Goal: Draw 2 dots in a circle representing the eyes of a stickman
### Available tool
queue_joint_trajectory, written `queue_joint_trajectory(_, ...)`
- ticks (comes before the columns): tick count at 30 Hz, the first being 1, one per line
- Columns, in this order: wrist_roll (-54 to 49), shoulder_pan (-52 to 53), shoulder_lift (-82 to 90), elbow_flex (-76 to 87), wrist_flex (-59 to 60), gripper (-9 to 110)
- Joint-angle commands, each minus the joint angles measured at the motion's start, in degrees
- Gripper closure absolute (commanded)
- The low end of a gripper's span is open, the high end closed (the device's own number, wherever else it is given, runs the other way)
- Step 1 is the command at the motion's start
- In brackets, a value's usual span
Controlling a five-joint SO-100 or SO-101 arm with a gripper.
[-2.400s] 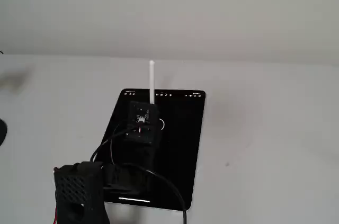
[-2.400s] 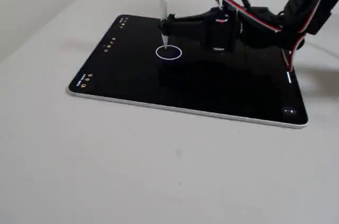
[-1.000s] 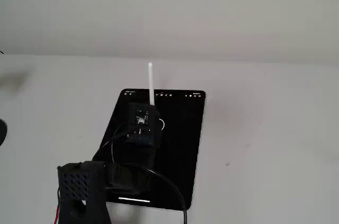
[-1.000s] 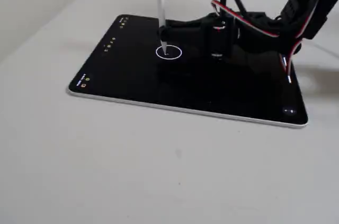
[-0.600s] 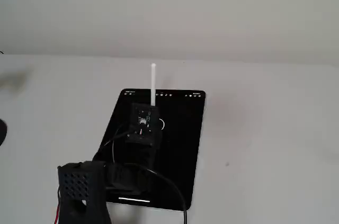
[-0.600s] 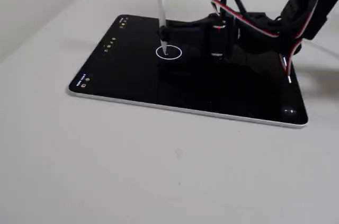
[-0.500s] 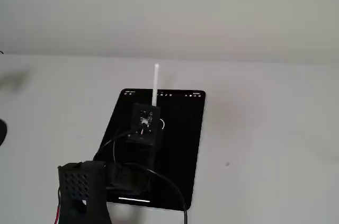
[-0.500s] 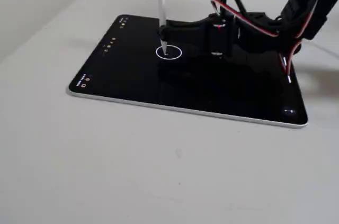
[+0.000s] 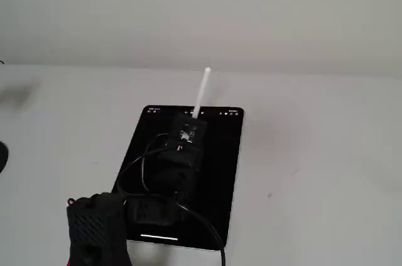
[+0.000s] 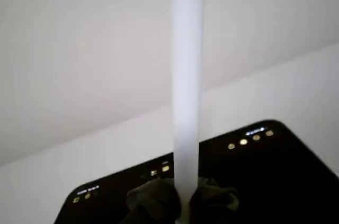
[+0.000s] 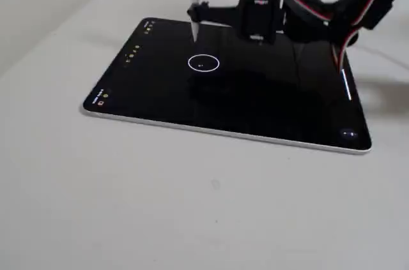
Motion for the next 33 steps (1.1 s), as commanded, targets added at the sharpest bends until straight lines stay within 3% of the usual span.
queue_joint_trajectory(1,0.5,0.9,6.3,-0.5,0.4,102)
queue_joint_trajectory(33,-3.6,-4.1,3.8,5.1,-2.6,102)
